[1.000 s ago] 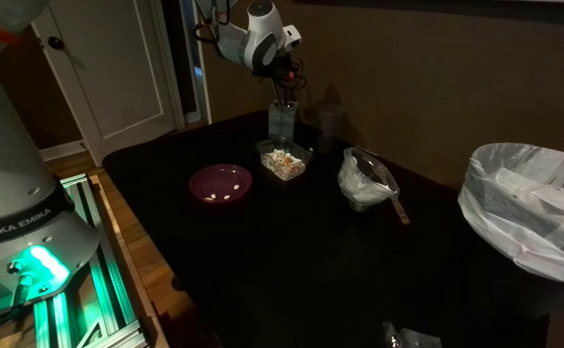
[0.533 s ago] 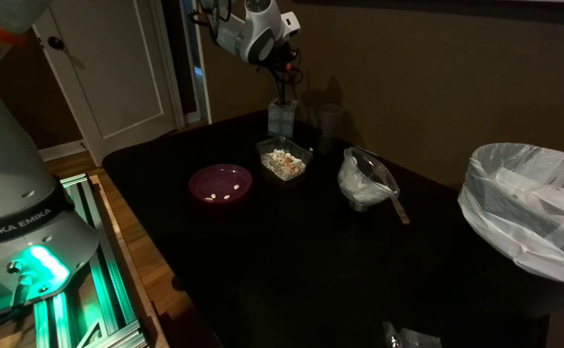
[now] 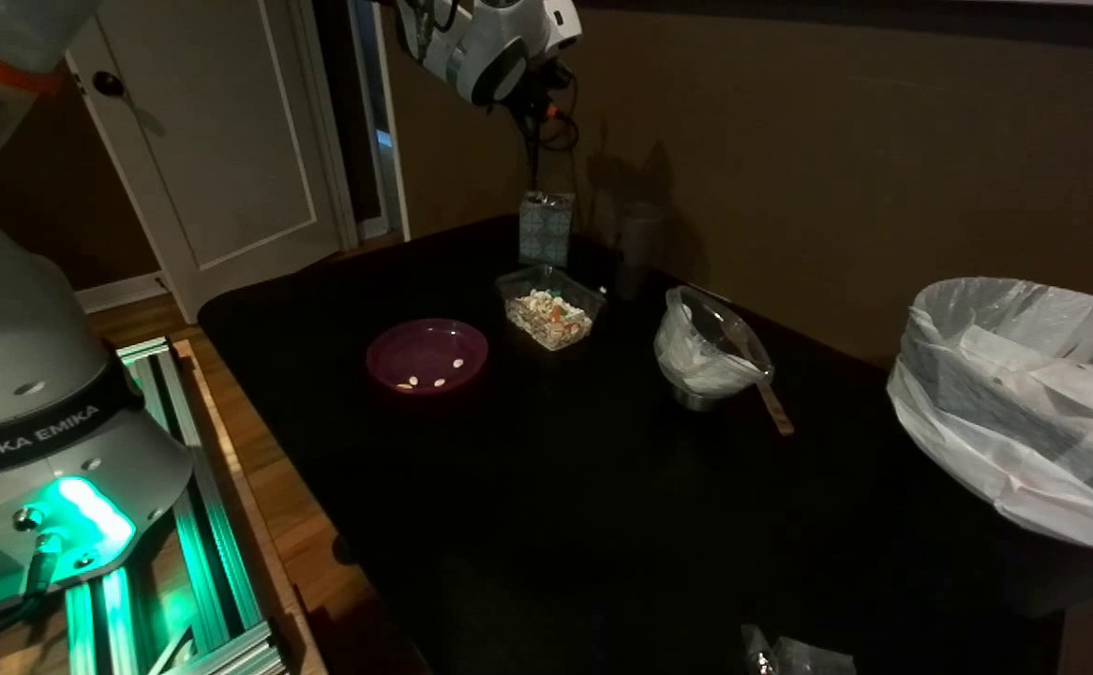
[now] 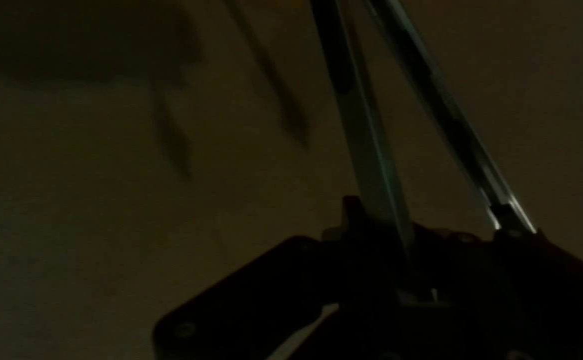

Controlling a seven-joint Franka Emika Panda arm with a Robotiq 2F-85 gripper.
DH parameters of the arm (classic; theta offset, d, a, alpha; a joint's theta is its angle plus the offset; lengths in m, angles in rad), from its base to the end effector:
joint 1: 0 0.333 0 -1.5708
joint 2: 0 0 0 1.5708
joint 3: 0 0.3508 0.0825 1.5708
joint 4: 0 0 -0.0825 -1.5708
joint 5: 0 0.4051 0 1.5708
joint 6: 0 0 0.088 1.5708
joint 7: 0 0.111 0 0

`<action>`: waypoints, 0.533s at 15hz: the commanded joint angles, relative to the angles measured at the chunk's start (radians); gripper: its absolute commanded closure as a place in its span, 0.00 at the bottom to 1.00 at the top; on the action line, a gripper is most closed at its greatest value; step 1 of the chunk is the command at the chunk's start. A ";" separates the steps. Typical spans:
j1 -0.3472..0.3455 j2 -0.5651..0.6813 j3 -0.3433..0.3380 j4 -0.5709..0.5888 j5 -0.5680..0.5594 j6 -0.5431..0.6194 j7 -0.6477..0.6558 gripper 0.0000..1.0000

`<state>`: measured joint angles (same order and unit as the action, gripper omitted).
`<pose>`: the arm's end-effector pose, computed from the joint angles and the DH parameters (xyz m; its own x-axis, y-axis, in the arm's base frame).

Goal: Put the tongs on the counter

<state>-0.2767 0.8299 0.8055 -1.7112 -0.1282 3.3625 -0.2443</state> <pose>0.7179 0.2550 0.3528 0.5046 0.0541 0.8616 0.5155 -0.8195 -0.2505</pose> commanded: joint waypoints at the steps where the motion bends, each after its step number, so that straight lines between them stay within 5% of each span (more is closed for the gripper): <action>1: -0.207 -0.010 0.214 -0.140 -0.069 -0.007 -0.002 0.99; 3: -0.298 -0.012 0.303 -0.199 -0.091 -0.012 -0.003 0.99; 5: -0.388 -0.019 0.381 -0.255 -0.081 -0.139 0.018 0.99; 8: -0.434 0.017 0.434 -0.277 -0.049 -0.308 0.003 0.99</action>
<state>-0.6474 0.8248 1.1760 -1.9374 -0.1932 3.1789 -0.2407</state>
